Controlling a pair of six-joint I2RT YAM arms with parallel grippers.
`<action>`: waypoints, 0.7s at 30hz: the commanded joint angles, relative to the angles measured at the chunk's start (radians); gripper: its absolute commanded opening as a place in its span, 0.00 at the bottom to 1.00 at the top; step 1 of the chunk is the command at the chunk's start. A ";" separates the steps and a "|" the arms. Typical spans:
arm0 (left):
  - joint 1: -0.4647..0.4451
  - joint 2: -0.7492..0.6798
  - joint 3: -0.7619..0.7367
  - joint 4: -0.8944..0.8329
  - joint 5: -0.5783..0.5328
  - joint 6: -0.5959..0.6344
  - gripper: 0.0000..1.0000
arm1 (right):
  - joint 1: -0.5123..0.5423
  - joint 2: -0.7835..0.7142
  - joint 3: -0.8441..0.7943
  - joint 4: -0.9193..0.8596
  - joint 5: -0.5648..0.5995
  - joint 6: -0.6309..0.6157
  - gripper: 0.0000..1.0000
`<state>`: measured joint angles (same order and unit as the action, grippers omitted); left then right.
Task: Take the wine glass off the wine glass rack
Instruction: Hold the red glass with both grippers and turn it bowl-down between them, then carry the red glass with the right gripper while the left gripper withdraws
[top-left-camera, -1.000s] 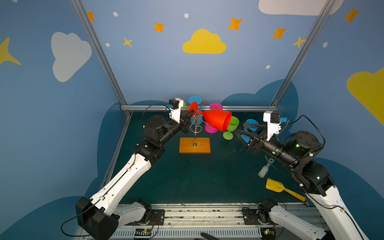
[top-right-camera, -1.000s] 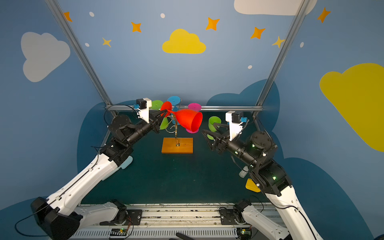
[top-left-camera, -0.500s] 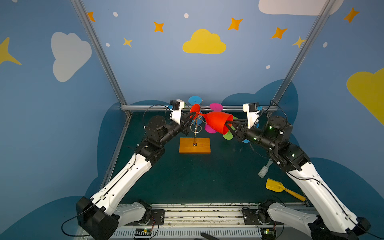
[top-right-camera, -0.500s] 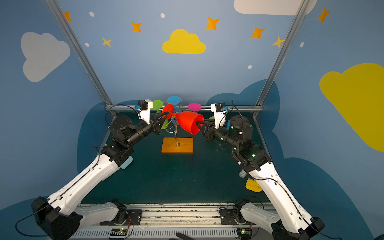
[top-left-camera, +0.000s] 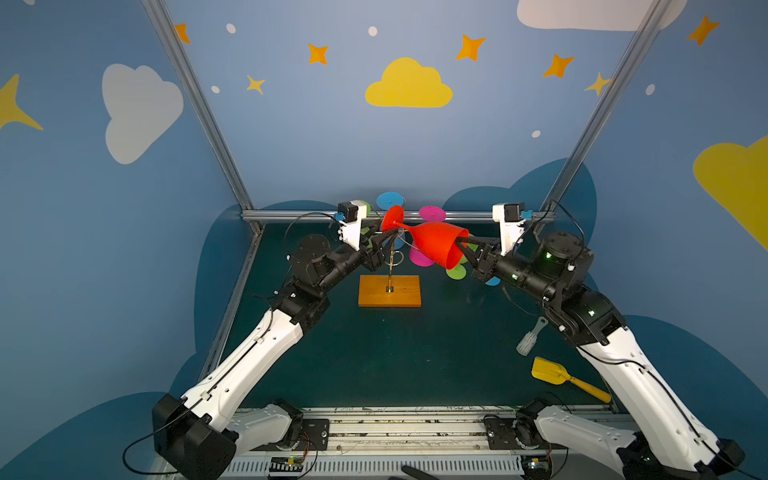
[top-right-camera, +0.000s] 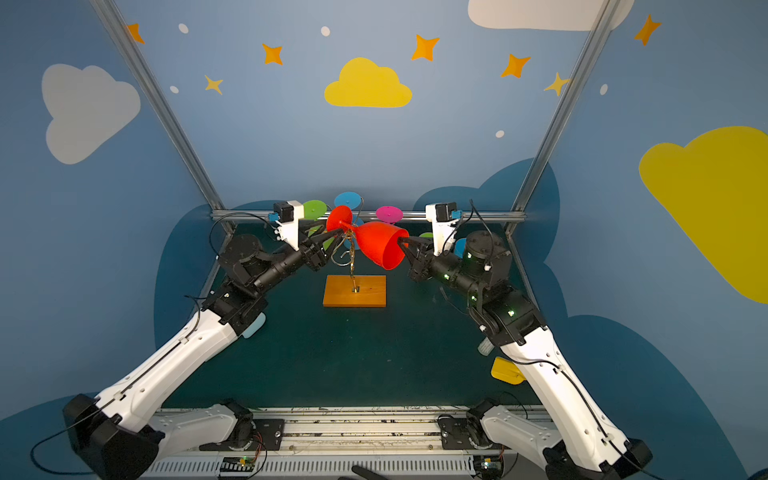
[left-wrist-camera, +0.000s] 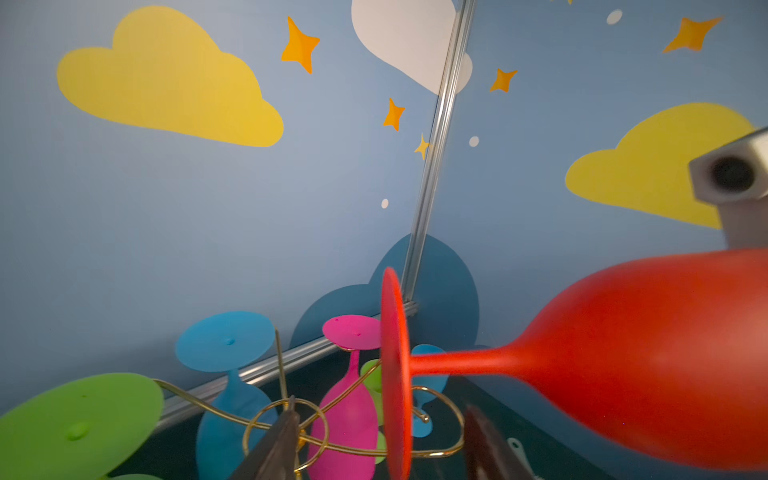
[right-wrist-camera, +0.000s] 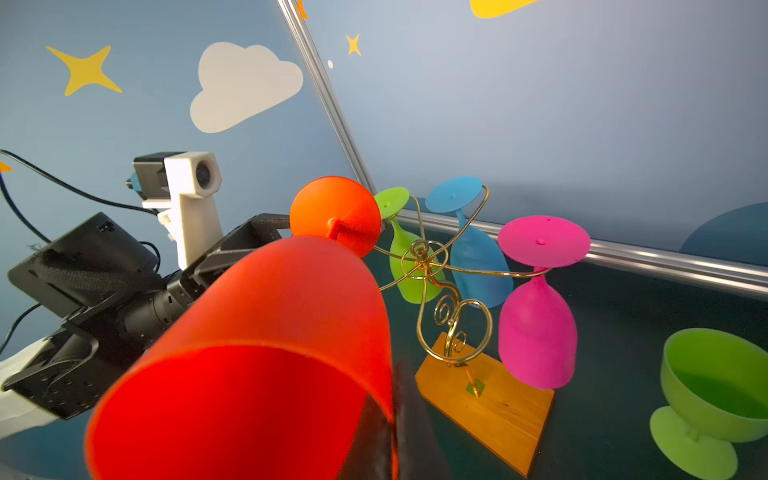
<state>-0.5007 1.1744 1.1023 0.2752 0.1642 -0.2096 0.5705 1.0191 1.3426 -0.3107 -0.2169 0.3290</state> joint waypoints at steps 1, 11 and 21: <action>0.011 -0.050 -0.024 0.047 -0.087 0.016 0.76 | -0.023 -0.085 0.022 -0.010 0.075 -0.041 0.00; 0.114 -0.210 -0.139 0.159 -0.224 0.028 0.89 | -0.070 -0.259 0.137 -0.504 0.343 -0.162 0.00; 0.257 -0.277 -0.193 0.190 -0.316 -0.035 0.95 | -0.071 -0.245 0.097 -0.930 0.515 -0.156 0.00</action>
<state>-0.2726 0.9012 0.9218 0.4290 -0.1139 -0.2039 0.5026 0.7383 1.4738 -1.0920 0.2134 0.1864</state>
